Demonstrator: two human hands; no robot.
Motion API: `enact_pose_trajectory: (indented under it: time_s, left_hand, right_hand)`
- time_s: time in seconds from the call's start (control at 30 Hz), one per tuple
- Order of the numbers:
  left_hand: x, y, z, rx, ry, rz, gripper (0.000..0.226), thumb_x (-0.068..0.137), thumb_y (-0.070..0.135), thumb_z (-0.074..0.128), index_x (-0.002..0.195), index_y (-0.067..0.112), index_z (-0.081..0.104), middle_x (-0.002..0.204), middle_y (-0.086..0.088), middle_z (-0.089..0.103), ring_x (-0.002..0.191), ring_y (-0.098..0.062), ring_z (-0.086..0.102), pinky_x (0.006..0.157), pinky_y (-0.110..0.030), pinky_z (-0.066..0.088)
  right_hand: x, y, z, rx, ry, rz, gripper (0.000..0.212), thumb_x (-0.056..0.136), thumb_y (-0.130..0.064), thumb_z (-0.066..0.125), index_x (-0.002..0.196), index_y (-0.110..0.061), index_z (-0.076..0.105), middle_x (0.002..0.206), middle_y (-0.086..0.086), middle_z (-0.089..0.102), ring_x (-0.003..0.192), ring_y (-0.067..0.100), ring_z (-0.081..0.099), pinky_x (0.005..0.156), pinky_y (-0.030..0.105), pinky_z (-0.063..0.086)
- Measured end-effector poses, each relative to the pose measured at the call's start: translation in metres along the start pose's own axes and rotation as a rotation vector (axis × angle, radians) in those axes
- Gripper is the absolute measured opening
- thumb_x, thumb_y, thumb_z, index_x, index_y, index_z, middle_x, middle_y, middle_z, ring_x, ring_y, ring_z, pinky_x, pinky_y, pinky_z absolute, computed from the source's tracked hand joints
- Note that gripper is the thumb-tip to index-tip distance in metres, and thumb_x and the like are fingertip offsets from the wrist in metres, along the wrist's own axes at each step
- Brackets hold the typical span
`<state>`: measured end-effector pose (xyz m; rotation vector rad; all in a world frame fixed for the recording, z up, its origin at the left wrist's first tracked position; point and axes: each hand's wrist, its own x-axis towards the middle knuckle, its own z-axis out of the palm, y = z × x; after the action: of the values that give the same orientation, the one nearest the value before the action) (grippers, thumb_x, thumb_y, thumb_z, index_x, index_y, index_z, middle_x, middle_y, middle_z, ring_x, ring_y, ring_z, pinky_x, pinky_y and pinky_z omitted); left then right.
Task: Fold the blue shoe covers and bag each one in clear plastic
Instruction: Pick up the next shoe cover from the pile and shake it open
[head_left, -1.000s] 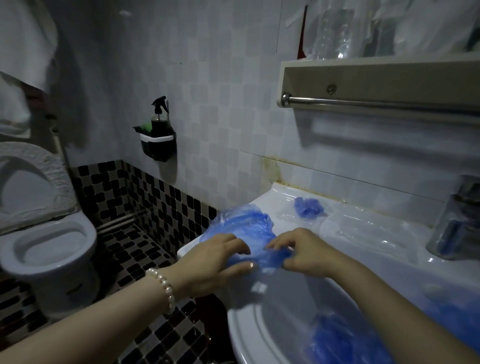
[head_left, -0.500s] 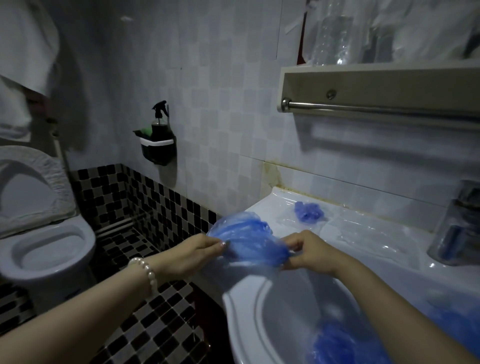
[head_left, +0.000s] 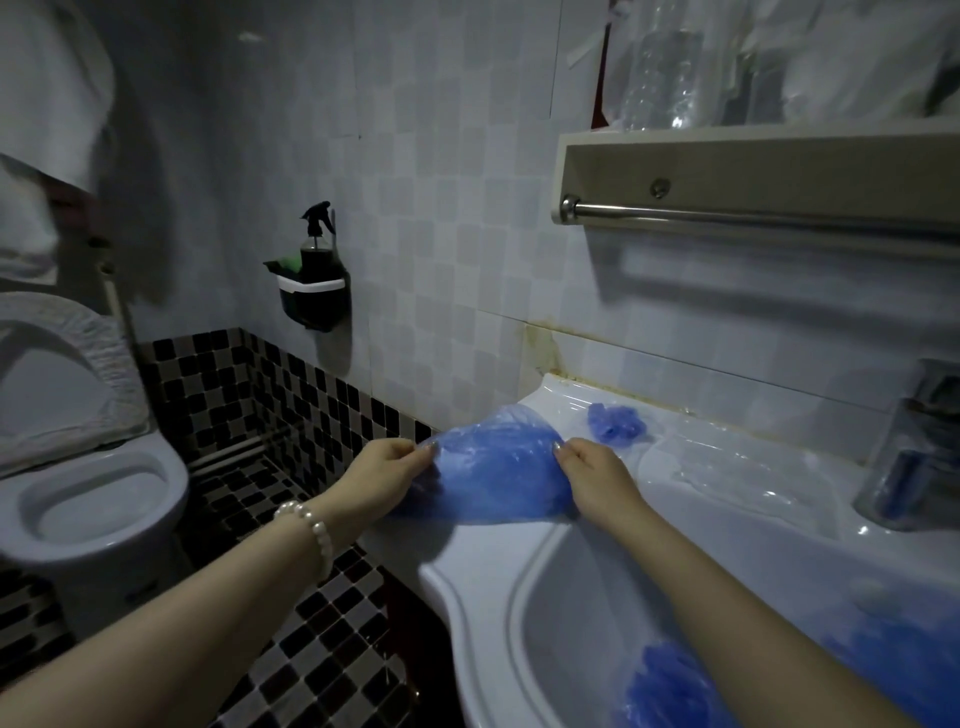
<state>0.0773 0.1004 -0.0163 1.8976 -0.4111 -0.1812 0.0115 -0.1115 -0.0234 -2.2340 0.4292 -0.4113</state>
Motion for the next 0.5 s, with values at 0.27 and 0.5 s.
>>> enact_pose_trajectory:
  time_s: [0.27,0.5]
  left_hand:
    - [0.020,-0.005,0.022,0.600,0.201,0.038,0.040,0.101,0.034,0.034,0.069,0.014,0.049,0.079,-0.006,0.060,0.073,-0.023,0.054,0.066,-0.030,0.036]
    - [0.019,-0.007,0.028,1.085,0.172,0.092,0.021,0.098,0.020,0.035,0.102,0.009,0.053,0.107,-0.012,0.063,0.096,-0.031,0.060,0.072,-0.035,0.039]
  right_hand:
    - [0.001,-0.009,0.018,-0.447,0.144,0.069,0.052,0.101,-0.044,0.025,0.111,-0.009,0.062,0.110,0.014,0.065,0.102,0.033,0.059,0.084,0.033,0.044]
    - [0.000,-0.012,0.017,-0.755,0.060,0.159,0.034,0.102,-0.022,0.035,0.127,-0.013,0.055,0.127,0.009,0.059,0.117,0.027,0.056,0.094,0.030,0.044]
